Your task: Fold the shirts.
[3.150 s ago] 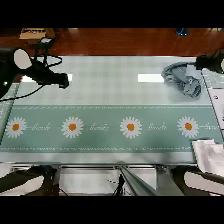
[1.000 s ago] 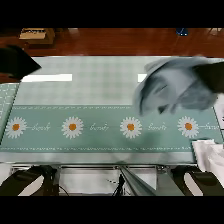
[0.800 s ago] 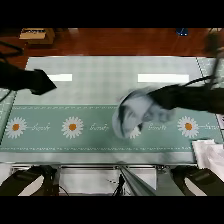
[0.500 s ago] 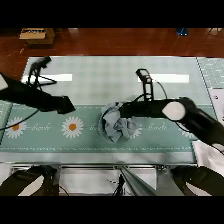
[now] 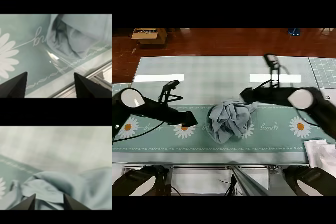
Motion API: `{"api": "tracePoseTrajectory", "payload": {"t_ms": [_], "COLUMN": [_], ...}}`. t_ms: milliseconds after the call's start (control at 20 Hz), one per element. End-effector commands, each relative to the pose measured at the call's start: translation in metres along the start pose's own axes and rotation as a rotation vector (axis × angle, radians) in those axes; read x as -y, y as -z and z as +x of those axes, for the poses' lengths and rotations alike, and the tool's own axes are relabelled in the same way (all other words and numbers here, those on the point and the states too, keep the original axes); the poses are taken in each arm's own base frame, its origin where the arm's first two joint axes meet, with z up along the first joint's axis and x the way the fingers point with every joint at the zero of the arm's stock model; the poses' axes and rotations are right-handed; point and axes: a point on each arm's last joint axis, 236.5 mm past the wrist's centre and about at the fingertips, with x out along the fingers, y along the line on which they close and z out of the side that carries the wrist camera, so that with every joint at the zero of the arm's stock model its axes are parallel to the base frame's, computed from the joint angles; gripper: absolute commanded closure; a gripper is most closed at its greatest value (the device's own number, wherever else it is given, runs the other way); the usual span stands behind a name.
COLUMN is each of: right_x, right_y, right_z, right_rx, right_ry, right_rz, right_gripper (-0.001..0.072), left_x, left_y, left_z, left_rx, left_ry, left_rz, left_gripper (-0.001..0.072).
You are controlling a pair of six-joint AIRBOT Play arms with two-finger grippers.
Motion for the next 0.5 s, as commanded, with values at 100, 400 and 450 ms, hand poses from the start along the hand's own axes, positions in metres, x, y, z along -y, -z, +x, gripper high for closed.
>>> {"api": "tracePoseTrajectory", "payload": {"t_ms": [100,400,450], "right_x": [0.134,0.195,0.199], "right_y": [0.001,0.008,0.007], "right_z": [-0.083,-0.121,-0.124], "right_rx": [-0.035,-0.008,0.005], "right_ry": [0.315,0.375,0.372], "right_rz": [0.084,0.24,0.261], "right_gripper": [0.0271,0.0271,0.0271], "left_x": [-0.004,-0.005,0.001], "left_y": [0.006,0.002,-0.002], "left_z": [0.049,0.1,0.107], "left_rx": [-0.037,-0.111,-0.106], "left_ry": [0.008,0.123,0.166], "left_rz": [0.035,-0.07,-0.086], "left_gripper": [0.0119,0.0108,0.0108]}}
